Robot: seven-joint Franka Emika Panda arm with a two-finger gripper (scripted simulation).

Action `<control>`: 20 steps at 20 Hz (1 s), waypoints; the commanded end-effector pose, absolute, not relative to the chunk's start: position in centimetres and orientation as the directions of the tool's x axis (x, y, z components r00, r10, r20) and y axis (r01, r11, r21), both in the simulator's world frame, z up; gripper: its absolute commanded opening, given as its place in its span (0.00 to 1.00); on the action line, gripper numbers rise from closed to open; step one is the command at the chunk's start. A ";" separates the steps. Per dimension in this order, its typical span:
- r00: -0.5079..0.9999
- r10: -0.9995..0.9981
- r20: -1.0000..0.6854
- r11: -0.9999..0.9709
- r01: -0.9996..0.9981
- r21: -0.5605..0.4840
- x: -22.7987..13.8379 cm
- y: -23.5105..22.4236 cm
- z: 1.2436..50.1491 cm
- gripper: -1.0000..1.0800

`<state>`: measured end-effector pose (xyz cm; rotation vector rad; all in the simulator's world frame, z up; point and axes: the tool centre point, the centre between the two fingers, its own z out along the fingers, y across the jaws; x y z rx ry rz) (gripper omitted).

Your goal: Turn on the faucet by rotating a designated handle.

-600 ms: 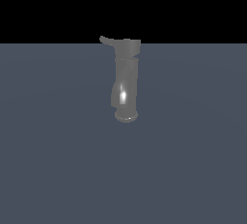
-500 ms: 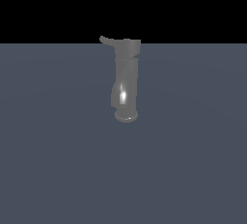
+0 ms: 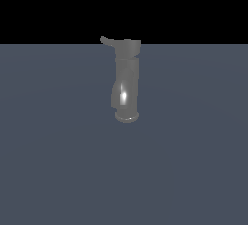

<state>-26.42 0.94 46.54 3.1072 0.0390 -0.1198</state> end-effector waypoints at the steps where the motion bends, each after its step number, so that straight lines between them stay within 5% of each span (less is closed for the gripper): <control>1: 0.997 0.023 -0.078 -0.999 0.026 0.031 -26.4 0.9 46.5 0.00; 20: 0.974 -0.207 -0.091 -0.976 -0.211 -0.046 -20.5 1.6 46.2 0.00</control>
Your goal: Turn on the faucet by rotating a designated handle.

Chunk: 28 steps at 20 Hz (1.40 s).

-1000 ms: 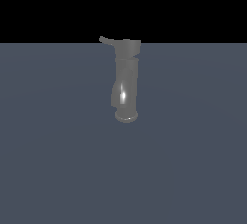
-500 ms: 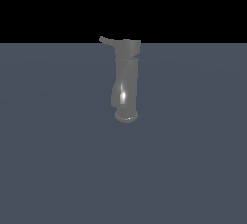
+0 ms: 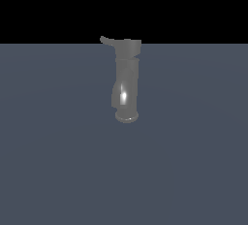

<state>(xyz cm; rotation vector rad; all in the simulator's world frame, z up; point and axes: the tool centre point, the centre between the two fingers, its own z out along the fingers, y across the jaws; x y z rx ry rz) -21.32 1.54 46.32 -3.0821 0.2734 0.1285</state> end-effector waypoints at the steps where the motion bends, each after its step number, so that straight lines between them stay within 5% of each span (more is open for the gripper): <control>1: 0.968 -0.231 -0.094 -0.970 -0.236 -0.052 -19.9 1.7 46.1 0.00; 28: 0.543 -0.822 -0.172 -0.548 -0.836 -0.023 -3.4 3.1 39.2 0.00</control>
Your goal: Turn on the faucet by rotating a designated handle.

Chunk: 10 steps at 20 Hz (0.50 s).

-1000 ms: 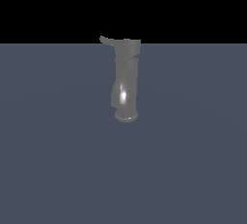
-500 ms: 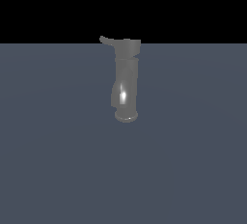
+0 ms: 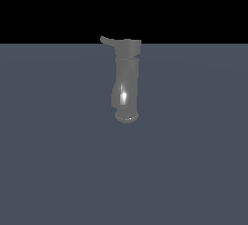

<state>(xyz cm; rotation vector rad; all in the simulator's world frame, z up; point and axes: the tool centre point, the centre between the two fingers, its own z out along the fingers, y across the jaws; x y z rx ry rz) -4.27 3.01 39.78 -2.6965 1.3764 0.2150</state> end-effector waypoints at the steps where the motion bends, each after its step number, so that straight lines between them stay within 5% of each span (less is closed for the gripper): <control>1: 0.519 -0.838 -0.170 -0.524 -0.851 -0.018 -2.8 3.2 38.8 0.00; 10: 0.291 -0.948 -0.127 -0.296 -0.955 0.018 2.1 3.7 35.3 0.00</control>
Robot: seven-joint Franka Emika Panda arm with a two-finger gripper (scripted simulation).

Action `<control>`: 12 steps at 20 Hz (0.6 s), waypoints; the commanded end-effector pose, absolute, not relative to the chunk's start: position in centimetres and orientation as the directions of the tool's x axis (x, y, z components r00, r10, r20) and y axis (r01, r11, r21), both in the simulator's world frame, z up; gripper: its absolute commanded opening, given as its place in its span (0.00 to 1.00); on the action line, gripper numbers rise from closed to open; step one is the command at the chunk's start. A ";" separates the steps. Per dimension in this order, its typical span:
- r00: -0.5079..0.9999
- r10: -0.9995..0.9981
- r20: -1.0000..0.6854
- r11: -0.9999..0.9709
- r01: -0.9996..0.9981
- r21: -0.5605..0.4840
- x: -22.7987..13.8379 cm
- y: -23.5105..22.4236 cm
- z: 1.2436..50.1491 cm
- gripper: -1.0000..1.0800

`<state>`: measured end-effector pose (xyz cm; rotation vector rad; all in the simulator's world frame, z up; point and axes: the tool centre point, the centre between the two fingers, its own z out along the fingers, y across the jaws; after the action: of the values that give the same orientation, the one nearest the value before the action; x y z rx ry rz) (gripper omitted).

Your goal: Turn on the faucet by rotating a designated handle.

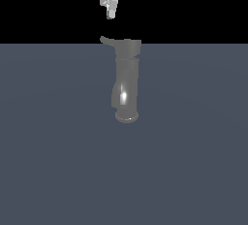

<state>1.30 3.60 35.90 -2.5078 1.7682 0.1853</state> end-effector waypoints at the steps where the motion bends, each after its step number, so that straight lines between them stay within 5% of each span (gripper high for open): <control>1: 0.265 -0.957 -0.120 -0.269 -0.963 0.021 2.7 3.8 34.9 0.00; 12: 0.018 -0.999 -0.036 -0.019 -1.000 0.017 7.4 4.7 31.1 0.00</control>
<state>6.85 4.54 31.54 -2.2596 2.1557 0.0739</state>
